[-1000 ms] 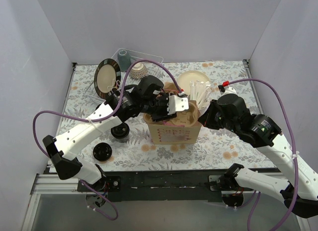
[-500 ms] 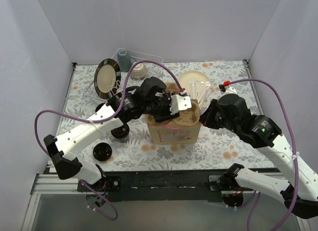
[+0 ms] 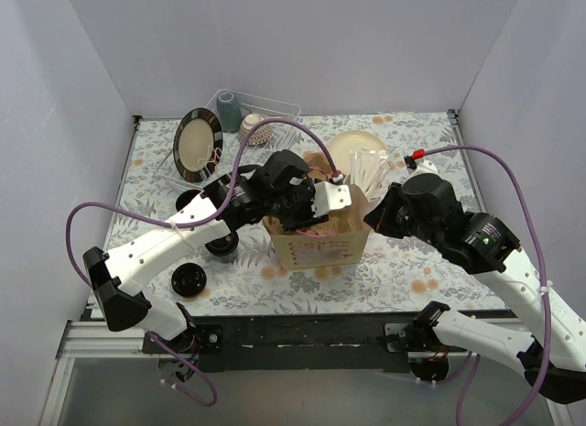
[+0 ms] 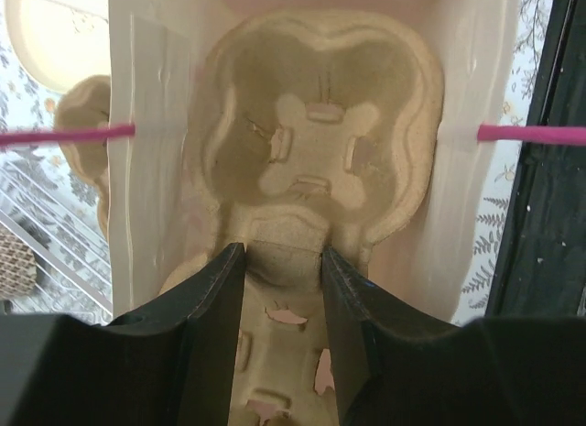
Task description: Pack the takeout coffee
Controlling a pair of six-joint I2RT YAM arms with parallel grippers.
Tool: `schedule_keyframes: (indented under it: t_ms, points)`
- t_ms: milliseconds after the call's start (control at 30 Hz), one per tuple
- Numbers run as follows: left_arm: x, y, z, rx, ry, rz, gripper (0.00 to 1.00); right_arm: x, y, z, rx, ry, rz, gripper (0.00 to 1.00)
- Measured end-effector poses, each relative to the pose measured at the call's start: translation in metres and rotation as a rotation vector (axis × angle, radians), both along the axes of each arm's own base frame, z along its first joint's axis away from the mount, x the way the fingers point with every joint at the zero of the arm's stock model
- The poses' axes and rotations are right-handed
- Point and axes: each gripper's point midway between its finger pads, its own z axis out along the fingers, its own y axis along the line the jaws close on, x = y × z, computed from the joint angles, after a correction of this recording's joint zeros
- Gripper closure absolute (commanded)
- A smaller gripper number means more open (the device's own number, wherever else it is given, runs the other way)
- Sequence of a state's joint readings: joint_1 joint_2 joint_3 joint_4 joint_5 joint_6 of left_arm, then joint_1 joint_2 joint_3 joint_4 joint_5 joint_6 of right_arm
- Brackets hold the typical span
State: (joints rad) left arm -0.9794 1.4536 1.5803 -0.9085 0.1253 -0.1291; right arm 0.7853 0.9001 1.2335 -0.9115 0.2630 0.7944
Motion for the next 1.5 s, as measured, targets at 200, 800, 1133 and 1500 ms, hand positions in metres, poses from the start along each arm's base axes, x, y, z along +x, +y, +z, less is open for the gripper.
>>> schedule_keyframes:
  t_ms: [200,800,1133,1500]
  points:
    - [-0.002,0.006,-0.009,0.033,0.02,0.013,1.0,0.0,0.001,0.002,0.013,-0.002,0.0,0.99]
    - [0.002,-0.017,-0.023,-0.095,0.067,0.075,1.0,-0.003,0.006,0.005,0.061,-0.027,0.022,0.99]
    - [0.004,-0.012,-0.023,-0.134,0.044,0.117,0.85,-0.005,0.007,-0.008,0.07,0.004,0.016,0.99]
    - [0.002,-0.01,-0.022,-0.149,0.038,0.119,0.83,-0.005,0.006,-0.005,0.082,-0.002,0.001,0.99]
